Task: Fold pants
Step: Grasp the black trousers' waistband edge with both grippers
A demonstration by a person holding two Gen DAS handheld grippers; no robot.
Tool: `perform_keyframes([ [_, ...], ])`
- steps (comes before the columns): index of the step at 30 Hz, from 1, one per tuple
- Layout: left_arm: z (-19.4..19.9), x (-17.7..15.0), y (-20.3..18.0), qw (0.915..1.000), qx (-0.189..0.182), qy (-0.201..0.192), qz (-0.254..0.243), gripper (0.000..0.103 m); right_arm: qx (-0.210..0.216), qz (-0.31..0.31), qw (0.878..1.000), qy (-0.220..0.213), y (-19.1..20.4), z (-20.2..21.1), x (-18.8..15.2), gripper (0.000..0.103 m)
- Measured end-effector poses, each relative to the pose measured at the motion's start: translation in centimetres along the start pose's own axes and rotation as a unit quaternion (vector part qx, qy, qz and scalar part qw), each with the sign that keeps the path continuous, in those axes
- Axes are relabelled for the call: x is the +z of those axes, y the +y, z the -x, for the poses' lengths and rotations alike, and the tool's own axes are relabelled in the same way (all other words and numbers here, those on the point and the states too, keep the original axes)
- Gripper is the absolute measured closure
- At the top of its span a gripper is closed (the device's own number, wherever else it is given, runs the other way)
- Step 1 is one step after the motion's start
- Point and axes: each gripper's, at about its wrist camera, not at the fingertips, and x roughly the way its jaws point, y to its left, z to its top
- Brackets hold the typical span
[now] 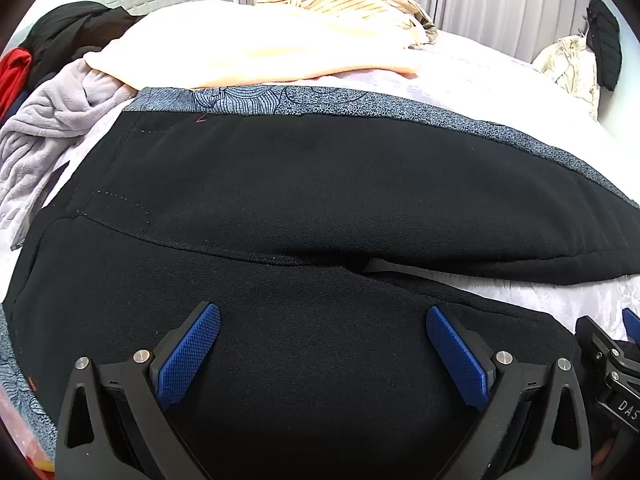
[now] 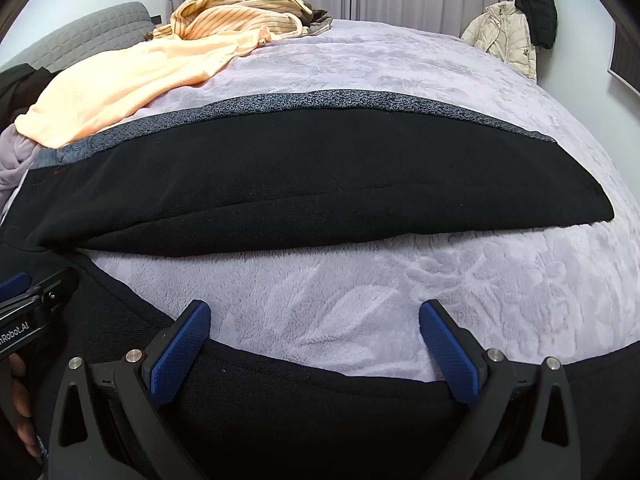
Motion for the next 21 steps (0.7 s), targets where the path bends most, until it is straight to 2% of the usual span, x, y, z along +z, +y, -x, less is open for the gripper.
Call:
perform_keyframes([
  [7, 0.1, 0.2, 0.6, 0.9999, -0.01, 0.005, 0.01, 0.0, -0.002, 0.002, 1.0, 0.0, 0.0, 0.0, 0.0, 0.0],
  [11, -0.1, 1.1, 1.2, 0.9992, -0.017, 0.021, 0.028, 0.0, -0.005, 0.006, 1.0, 0.007, 0.3, -0.2, 0.1, 0.0],
  [14, -0.4, 1.4, 0.4, 0.9993, -0.003, 0.037, -0.001, 0.0, -0.004, 0.013, 1.0, 0.024, 0.7, -1.4, 0.9, 0.0],
  [17, 0.1, 2.3, 0.2, 0.997, -0.001, 0.069, -0.033, 0.0, -0.009, 0.016, 0.999, 0.046, 1.2, -1.2, 2.0, 0.0],
  [18, 0.8, 2.8, 0.6, 0.9971, 0.005, 0.063, -0.042, 0.0, -0.014, 0.02, 0.999, 0.02, 1.7, 0.0, 2.4, 0.0],
  [20, 3.0, 4.0, 2.1, 0.9994, 0.016, 0.015, -0.025, 0.0, -0.024, 0.035, 0.999, -0.021, 2.5, 1.9, 3.2, 0.0],
  [21, 4.0, 4.9, 3.1, 0.9999, 0.01, -0.002, -0.013, 0.0, -0.026, 0.043, 0.998, -0.033, 3.2, 2.5, 3.6, 0.0],
])
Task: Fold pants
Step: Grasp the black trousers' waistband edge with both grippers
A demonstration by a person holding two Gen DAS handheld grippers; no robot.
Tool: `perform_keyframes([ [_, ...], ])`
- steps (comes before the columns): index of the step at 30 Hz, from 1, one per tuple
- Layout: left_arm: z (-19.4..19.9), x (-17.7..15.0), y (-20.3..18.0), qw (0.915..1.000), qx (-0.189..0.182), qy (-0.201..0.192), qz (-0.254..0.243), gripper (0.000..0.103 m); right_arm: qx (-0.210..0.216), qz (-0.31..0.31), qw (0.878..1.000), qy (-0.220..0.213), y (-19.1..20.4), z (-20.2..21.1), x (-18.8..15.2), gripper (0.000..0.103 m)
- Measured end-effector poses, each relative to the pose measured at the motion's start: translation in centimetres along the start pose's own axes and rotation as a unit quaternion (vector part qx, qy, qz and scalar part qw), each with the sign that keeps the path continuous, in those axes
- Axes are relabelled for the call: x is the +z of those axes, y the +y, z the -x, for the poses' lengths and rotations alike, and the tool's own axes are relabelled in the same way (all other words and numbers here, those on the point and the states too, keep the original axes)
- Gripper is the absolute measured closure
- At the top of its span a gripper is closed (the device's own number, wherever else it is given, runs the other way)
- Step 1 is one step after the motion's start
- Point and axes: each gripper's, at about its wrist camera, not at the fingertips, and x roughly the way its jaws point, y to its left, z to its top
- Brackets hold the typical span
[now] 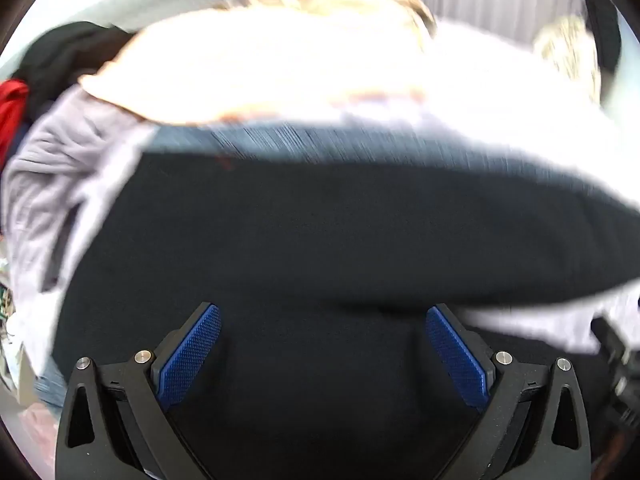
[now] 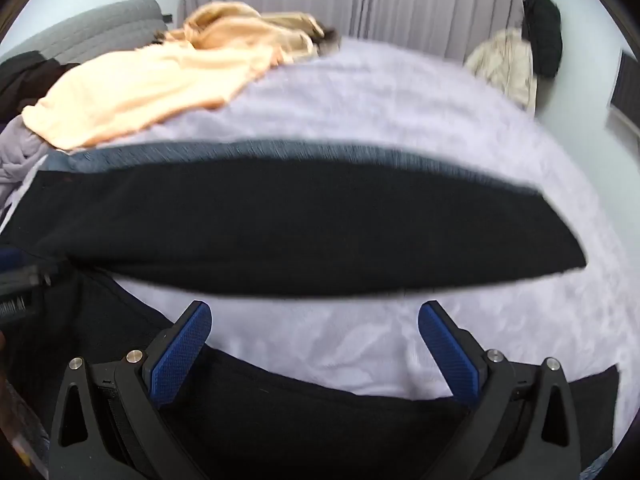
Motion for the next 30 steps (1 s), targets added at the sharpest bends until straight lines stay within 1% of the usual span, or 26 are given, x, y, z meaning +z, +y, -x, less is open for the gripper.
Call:
perform_keyframes([
  [2, 0.8, 1.9, 1.9, 0.9996, -0.014, -0.015, 0.02, 0.0, 0.023, 0.01, 1.0, -0.01, 1.5, 0.7, 1.5, 0.0],
  [3, 0.9, 2.7, 2.9, 0.9993, -0.01, -0.022, 0.03, 0.0, 0.041, 0.009, 0.999, -0.015, 2.5, 0.9, 2.5, 0.0],
  [5, -0.3, 4.1, 3.6, 0.9987, 0.024, -0.022, 0.038, 0.0, 0.07, 0.013, 0.997, -0.026, 4.5, 1.3, 4.3, 0.0],
  [7, -2.7, 5.4, 5.3, 0.9978, 0.051, -0.005, 0.041, 0.0, 0.09, 0.036, 0.995, -0.028, 7.6, 0.8, 6.1, 0.0],
  [9, -5.2, 5.3, 7.6, 0.9944, 0.08, 0.017, 0.067, 0.0, 0.101, 0.058, 0.993, -0.016, 10.9, -1.6, 7.2, 0.0],
  [10, -6.5, 5.3, 9.0, 0.9928, 0.084, 0.033, 0.079, 0.0, 0.1, 0.065, 0.993, -0.004, 12.8, -3.1, 6.8, 0.0],
  [11, -7.9, 5.0, 10.1, 0.9914, 0.082, 0.053, 0.088, 0.0, 0.098, 0.071, 0.993, 0.014, 13.9, -4.8, 6.8, 0.0],
  [12, -8.9, 4.4, 10.6, 0.9904, 0.076, 0.067, 0.093, 0.0, 0.099, 0.077, 0.991, 0.04, 15.1, -6.9, 6.6, 0.0],
  [13, -10.1, 3.6, 11.0, 0.9898, 0.069, 0.08, 0.095, 0.0, 0.094, 0.08, 0.991, 0.056, 15.9, -8.6, 6.1, 0.0],
  [14, -10.4, 3.2, 10.8, 0.9908, 0.068, 0.075, 0.089, 0.0, 0.087, 0.083, 0.991, 0.065, 16.2, -9.7, 5.7, 0.0],
  [16, -10.3, 2.3, 10.3, 0.9934, 0.075, 0.045, 0.075, 0.0, 0.09, 0.077, 0.991, 0.066, 15.3, -10.5, 5.5, 0.0],
  [17, -10.1, 2.1, 10.1, 0.9934, 0.079, 0.04, 0.072, 0.0, 0.087, 0.065, 0.992, 0.067, 14.4, -10.7, 5.5, 0.0],
  [19, -10.0, 1.4, 9.7, 0.9934, 0.087, 0.03, 0.068, 0.0, 0.059, 0.053, 0.994, 0.071, 12.0, -10.0, 6.3, 0.0],
  [21, -9.5, 0.7, 9.6, 0.9937, 0.084, 0.021, 0.071, 0.0, 0.043, 0.036, 0.995, 0.077, 9.1, -10.7, 6.5, 0.0],
  [23, -9.1, 0.4, 9.7, 0.9941, 0.078, 0.019, 0.073, 0.0, 0.027, -0.006, 0.996, 0.087, 4.9, -11.4, 6.5, 0.0],
  [24, -8.8, 0.7, 9.6, 0.9942, 0.078, 0.022, 0.072, 0.0, 0.019, -0.031, 0.995, 0.091, 2.6, -11.6, 6.4, 0.0],
  [26, -8.5, 0.6, 9.8, 0.9944, 0.077, 0.029, 0.068, 0.0, -0.005, -0.061, 0.993, 0.103, -0.6, -11.4, 6.5, 0.0],
  [27, -7.9, 0.5, 9.9, 0.9947, 0.072, 0.04, 0.062, 0.0, -0.024, -0.07, 0.992, 0.105, -1.6, -10.6, 6.3, 0.0],
  [28, -7.5, 1.5, 9.5, 0.995, 0.063, 0.052, 0.057, 0.0, -0.04, -0.074, 0.992, 0.093, -2.1, -8.9, 5.9, 0.0],
  [29, -6.0, 1.1, 9.4, 0.9965, 0.044, 0.049, 0.052, 0.0, -0.033, -0.071, 0.994, 0.073, -2.0, -6.9, 5.3, 0.0],
  [30, -4.3, 0.5, 9.2, 0.9978, 0.03, 0.035, 0.048, 0.0, -0.01, -0.064, 0.997, 0.052, -1.6, -4.6, 4.4, 0.0],
])
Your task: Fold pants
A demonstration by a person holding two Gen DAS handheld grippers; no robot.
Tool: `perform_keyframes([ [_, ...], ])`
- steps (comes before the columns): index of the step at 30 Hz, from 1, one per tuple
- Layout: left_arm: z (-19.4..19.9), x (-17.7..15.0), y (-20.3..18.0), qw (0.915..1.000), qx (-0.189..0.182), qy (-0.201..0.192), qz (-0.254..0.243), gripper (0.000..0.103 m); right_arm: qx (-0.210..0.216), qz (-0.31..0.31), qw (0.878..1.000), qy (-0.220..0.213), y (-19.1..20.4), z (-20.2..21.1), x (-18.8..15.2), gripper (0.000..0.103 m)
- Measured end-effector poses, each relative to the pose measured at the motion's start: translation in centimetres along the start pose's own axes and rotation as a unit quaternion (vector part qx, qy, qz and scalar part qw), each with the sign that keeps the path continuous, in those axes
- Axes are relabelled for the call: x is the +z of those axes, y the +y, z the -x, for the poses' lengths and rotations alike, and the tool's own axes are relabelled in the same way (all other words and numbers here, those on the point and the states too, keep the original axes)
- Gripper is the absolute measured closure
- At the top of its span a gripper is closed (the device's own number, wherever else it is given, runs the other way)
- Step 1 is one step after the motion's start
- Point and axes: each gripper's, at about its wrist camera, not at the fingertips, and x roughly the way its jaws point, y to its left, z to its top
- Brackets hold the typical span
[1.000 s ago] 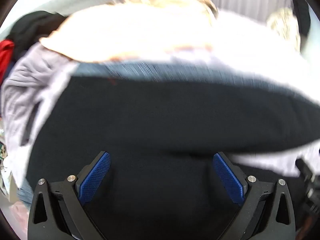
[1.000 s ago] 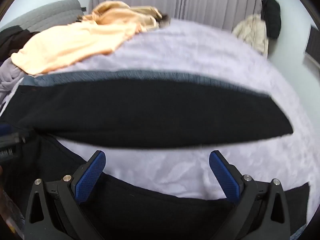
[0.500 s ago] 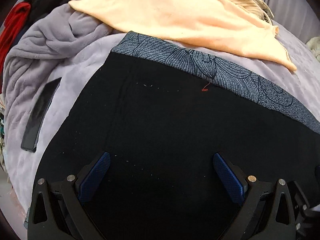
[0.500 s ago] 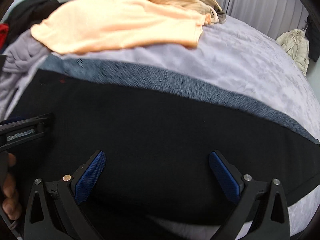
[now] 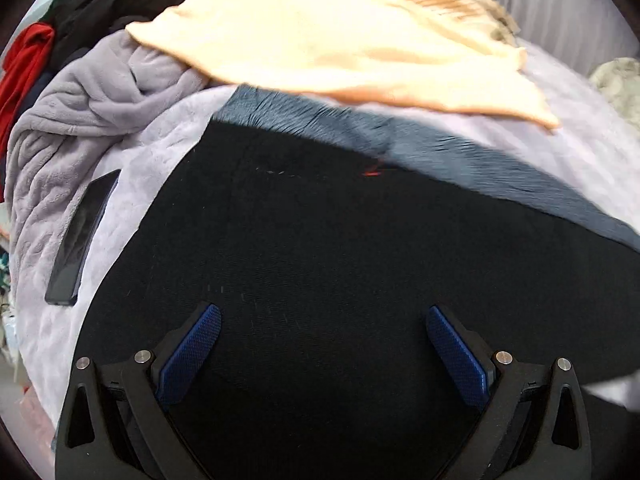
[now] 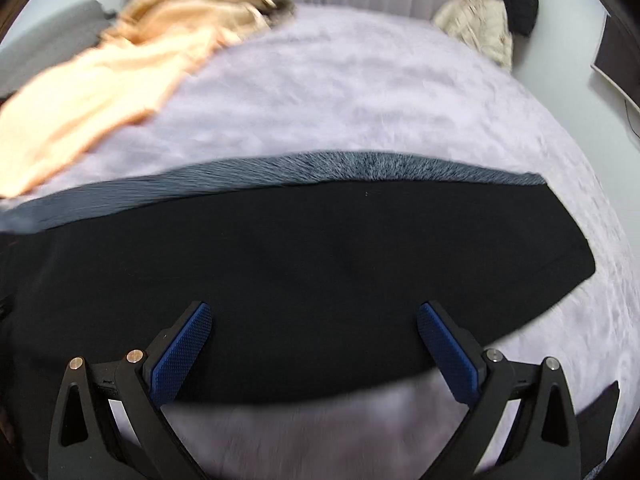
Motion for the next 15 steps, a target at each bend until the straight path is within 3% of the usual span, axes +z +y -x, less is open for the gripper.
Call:
perform_keyframes([
  [3, 5.1, -3.1, -1.8, 0.9983, -0.024, -0.03, -0.043, 0.0, 0.059, 0.059, 0.995, -0.046, 3.1, 6.3, -5.4, 0.0],
  [5, 6.6, -5.8, -3.3, 0.9951, -0.046, -0.025, -0.084, 0.0, 0.084, 0.106, 0.989, -0.058, 5.8, 8.4, -9.1, 0.0],
  [8, 6.9, -9.0, -5.4, 0.991, -0.042, 0.001, -0.127, 0.0, 0.099, 0.157, 0.982, -0.044, 9.0, 8.5, -12.5, 0.0],
  [10, 6.8, -10.1, -5.5, 0.991, -0.037, -0.003, -0.128, 0.0, 0.081, 0.182, 0.98, -0.021, 10.1, 7.2, -14.2, 0.0],
  [13, 6.7, -9.8, -3.9, 0.994, -0.038, 0.008, -0.102, 0.0, 0.091, 0.151, 0.984, -0.015, 7.6, 6.5, -15.3, 0.0],
  [15, 7.1, -9.2, -2.7, 0.9956, -0.014, 0.001, -0.093, 0.0, 0.063, 0.131, 0.989, -0.012, 5.6, 6.1, -15.0, 0.0],
])
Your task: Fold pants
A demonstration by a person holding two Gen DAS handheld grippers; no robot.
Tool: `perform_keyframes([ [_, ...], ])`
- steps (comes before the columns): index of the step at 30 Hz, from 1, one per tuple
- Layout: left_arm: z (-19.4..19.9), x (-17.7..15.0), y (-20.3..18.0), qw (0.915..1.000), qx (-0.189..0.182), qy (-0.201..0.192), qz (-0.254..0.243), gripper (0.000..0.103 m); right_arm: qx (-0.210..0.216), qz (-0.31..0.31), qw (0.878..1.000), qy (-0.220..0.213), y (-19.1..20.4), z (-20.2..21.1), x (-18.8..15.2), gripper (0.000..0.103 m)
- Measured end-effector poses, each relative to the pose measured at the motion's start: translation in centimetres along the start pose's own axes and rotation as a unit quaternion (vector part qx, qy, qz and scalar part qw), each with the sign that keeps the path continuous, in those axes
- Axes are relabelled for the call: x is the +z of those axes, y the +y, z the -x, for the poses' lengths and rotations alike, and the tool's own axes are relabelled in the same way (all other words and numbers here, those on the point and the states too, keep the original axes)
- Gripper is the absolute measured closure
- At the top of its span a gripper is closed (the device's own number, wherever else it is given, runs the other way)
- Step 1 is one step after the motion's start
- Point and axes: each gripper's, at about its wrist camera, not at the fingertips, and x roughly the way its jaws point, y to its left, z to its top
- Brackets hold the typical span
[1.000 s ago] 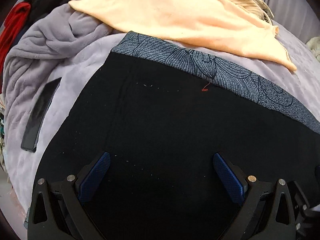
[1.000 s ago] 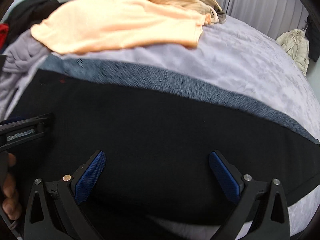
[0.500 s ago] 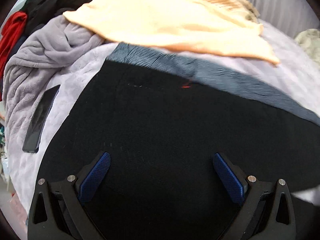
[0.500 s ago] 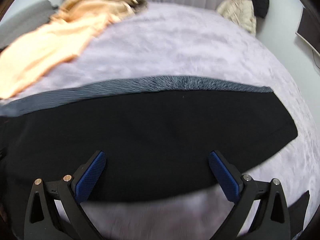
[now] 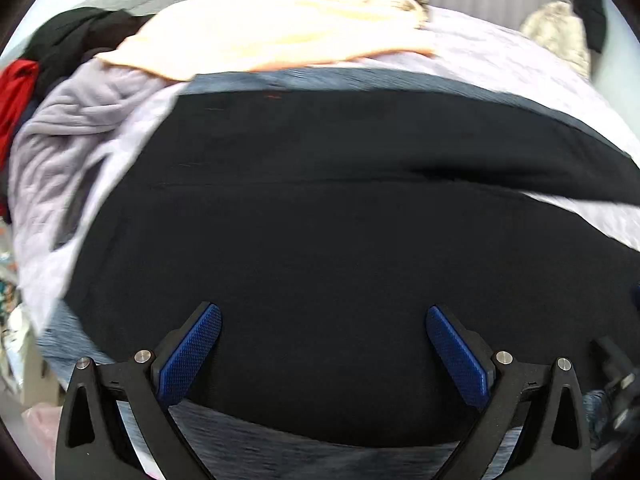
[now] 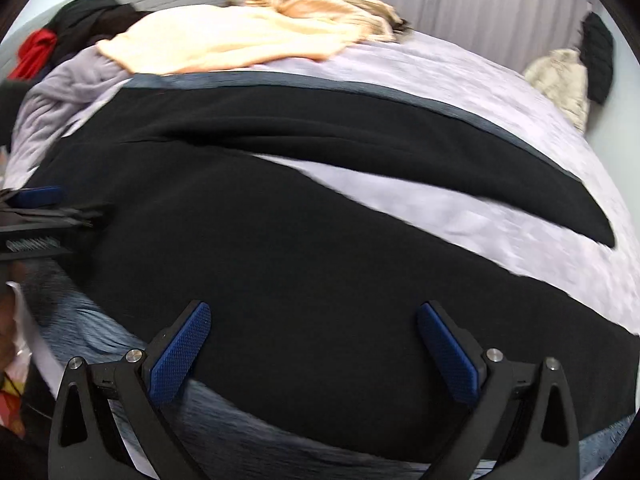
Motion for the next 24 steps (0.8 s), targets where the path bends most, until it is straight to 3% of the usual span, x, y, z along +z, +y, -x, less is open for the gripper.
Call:
perform_keyframes([
  [3, 0.2, 1.2, 2.9, 0.9984, 0.054, -0.007, 0.017, 0.0, -0.012, -0.045, 0.999, 0.017, -3.3, -0.1, -1.0, 0.0],
  [6, 1.1, 3.4, 4.2, 0.9976, 0.049, -0.027, 0.042, 0.0, -0.028, -0.062, 0.997, 0.021, -4.8, 1.1, -0.8, 0.0],
  [12, 0.9, 10.2, 2.8, 0.9936, 0.038, -0.086, 0.064, 0.0, 0.019, -0.025, 0.997, -0.072, -5.2, 3.3, 6.3, 0.0],
  [14, -0.7, 12.2, 3.3, 0.9937, 0.03, -0.078, 0.074, 0.0, 0.053, -0.01, 0.994, -0.098, -4.5, 3.4, 8.6, 0.0],
  [18, -5.5, 15.1, 3.4, 0.9935, 0.031, -0.048, 0.099, 0.0, 0.131, 0.002, 0.988, -0.085, -3.1, 1.3, 13.2, 0.0],
  [24, -10.4, 13.9, 4.1, 0.9882, 0.051, -0.019, 0.143, 0.0, 0.138, 0.087, 0.985, -0.05, 2.5, -5.4, 18.3, 0.0],
])
